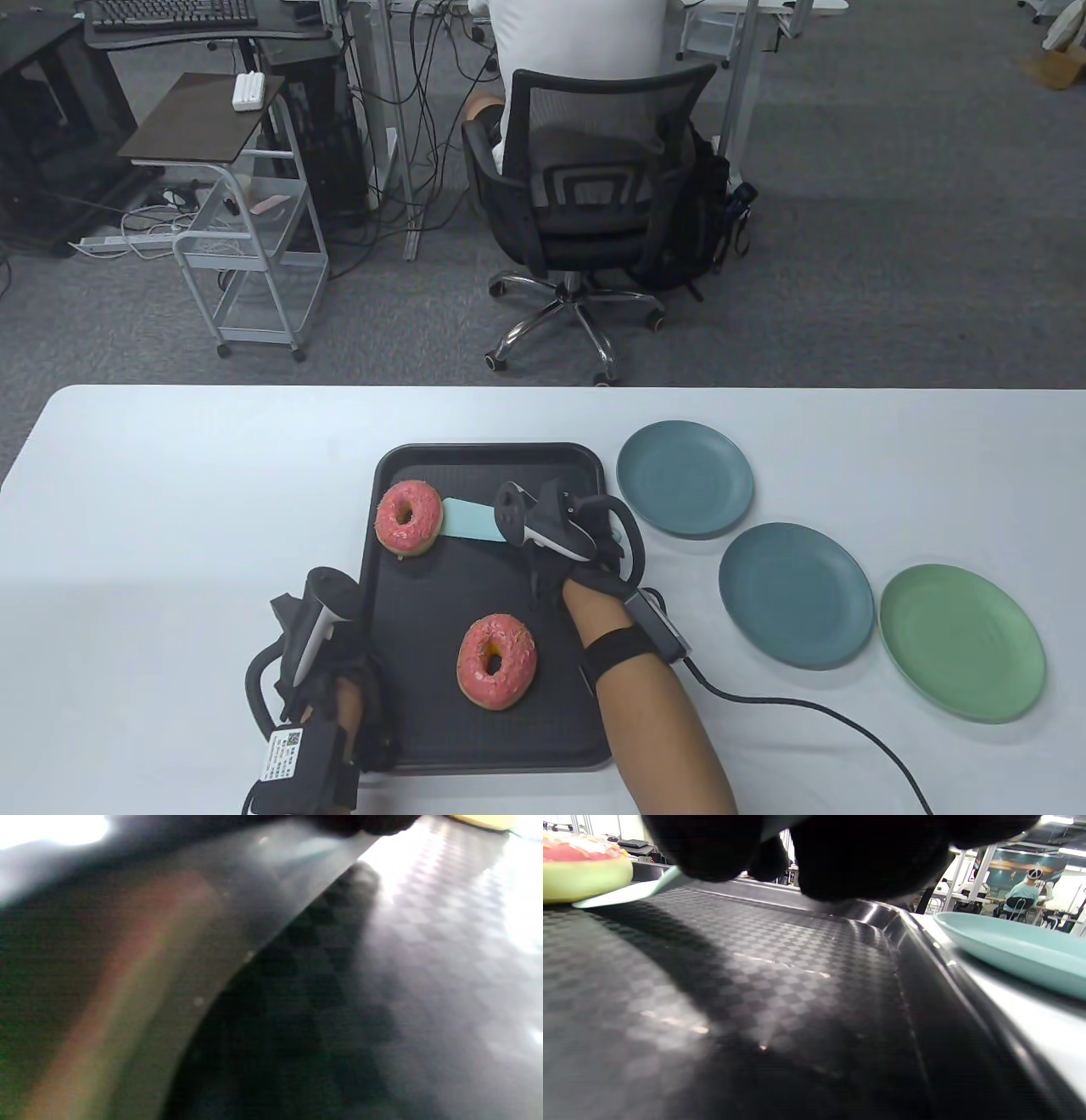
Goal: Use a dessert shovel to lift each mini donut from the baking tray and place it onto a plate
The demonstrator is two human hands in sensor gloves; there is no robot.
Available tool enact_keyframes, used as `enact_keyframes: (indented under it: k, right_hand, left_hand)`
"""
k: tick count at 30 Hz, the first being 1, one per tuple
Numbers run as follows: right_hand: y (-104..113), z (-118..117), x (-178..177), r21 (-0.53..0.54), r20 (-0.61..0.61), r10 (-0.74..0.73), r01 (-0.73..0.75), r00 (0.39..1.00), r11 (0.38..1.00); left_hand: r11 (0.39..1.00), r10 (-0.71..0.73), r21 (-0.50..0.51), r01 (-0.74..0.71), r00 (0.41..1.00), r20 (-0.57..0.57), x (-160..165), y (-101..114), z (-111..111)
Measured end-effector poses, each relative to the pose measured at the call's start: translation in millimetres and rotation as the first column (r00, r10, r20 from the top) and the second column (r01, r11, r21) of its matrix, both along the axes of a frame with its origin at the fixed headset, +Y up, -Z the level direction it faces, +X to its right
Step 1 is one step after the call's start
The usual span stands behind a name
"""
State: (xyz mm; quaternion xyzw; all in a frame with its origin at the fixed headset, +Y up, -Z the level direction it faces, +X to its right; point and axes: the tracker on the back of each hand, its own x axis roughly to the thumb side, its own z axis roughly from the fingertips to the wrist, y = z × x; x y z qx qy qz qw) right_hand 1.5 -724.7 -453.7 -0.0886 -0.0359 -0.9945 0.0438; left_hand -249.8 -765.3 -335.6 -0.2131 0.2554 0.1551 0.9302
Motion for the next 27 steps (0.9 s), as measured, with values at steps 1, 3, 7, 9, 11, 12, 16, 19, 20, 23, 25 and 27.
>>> enact_keyframes:
  k: [1,3,7,9,11,12,16,19,20,23,25,27]
  right_hand:
    - [-1,0,0,0.004,-0.002,-0.005,0.005,1.000,1.000]
    - [-3,-1,2,0.006,-0.003,-0.008,0.008,1.000,1.000]
    - [-9,-4,6,-0.014,0.000,-0.044,0.044,0.999,0.999]
    - [-10,-5,7,-0.020,0.001,-0.063,0.063,0.998,0.998]
    - [-10,-6,6,-0.027,0.002,-0.075,0.075,0.997,0.997]
    - [-10,-7,5,-0.030,0.001,-0.079,0.079,0.997,0.996]
    - [-12,-7,-4,-0.050,-0.016,-0.106,0.105,0.994,0.993]
    - [-13,-6,-17,-0.033,-0.050,-0.092,0.090,0.994,0.995]
    - [-13,-7,-21,-0.032,-0.057,-0.087,0.085,0.995,0.996]
    - [-14,-7,-32,-0.053,-0.066,-0.107,0.104,0.992,0.993]
    - [-15,-8,-36,-0.052,-0.069,-0.090,0.087,0.994,0.995]
    - [-15,-8,-37,-0.049,-0.073,-0.088,0.085,0.993,0.995]
  left_hand:
    - [1.000,0.001,0.000,-0.001,1.000,0.000,0,0,0]
    - [1.000,-0.001,0.000,0.001,1.000,-0.002,0,0,0]
    - [1.000,-0.005,-0.001,0.005,1.000,-0.005,1,0,0]
    - [1.000,-0.005,-0.001,0.005,1.000,-0.005,1,0,0]
    - [1.000,-0.004,0.000,0.004,1.000,-0.005,1,0,0]
    - [1.000,-0.003,0.000,0.003,1.000,-0.005,1,0,0]
    - [1.000,-0.004,0.000,0.004,1.000,-0.006,1,-1,0]
    - [1.000,-0.002,0.000,0.002,1.000,-0.007,1,-1,0]
    - [1.000,-0.002,0.000,0.002,1.000,-0.007,1,-1,0]
    - [1.000,0.000,0.000,0.000,1.000,-0.007,1,-1,0]
    - [1.000,0.001,0.000,-0.001,1.000,-0.007,1,-1,0]
    - [1.000,0.002,0.000,-0.002,1.000,-0.007,1,-1,0]
